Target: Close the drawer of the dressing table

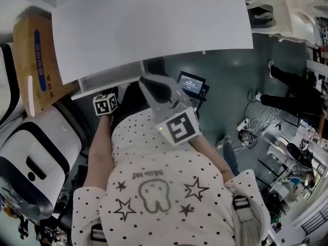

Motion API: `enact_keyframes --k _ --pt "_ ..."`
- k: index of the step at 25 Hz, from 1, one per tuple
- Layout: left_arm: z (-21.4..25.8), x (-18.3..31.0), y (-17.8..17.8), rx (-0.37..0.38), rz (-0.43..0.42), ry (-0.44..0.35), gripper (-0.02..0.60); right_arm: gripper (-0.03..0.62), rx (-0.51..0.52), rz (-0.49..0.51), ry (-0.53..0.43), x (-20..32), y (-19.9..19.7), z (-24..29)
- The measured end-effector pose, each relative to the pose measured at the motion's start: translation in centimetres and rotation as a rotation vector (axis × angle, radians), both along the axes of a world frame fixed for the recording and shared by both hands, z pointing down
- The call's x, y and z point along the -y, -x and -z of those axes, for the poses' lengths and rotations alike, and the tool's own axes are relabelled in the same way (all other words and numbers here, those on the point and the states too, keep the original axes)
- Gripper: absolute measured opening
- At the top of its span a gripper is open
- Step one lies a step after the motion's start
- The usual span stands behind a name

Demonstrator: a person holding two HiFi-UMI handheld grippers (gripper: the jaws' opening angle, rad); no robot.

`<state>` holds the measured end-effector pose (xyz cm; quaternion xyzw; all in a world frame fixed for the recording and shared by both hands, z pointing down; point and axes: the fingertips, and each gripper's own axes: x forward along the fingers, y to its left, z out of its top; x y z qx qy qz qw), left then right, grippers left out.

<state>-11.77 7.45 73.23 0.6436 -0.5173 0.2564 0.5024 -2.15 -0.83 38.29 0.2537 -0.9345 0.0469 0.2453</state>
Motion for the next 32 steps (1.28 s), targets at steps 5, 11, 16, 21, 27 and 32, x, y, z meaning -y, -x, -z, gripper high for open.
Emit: enact_keyframes --k 5,11,16,21,27,32 --pt "0.1 0.2 -0.2 0.0 0.014 0.004 0.075 0.0 0.002 -0.002 0.005 0.4 -0.5 0.0" --pt "0.2 0.7 -0.1 0.007 0.022 0.007 0.075 0.0 0.007 -0.006 0.013 1.0 -0.7 -0.1" --pt "0.0 0.9 0.0 0.014 0.033 0.014 0.074 0.0 0.016 0.001 0.013 1.6 -0.8 -0.2" --pt "0.0 1.4 0.2 0.014 0.04 0.024 0.074 0.0 0.012 -0.001 0.017 2.4 -0.8 -0.2" --pt "-0.1 2.0 0.6 0.012 0.046 0.022 0.074 0.0 0.006 -0.021 0.033 3.1 -0.9 -0.5" --pt "-0.2 2.8 1.2 0.025 0.043 0.013 0.074 0.0 0.001 -0.025 0.035 3.5 -0.5 -0.8"
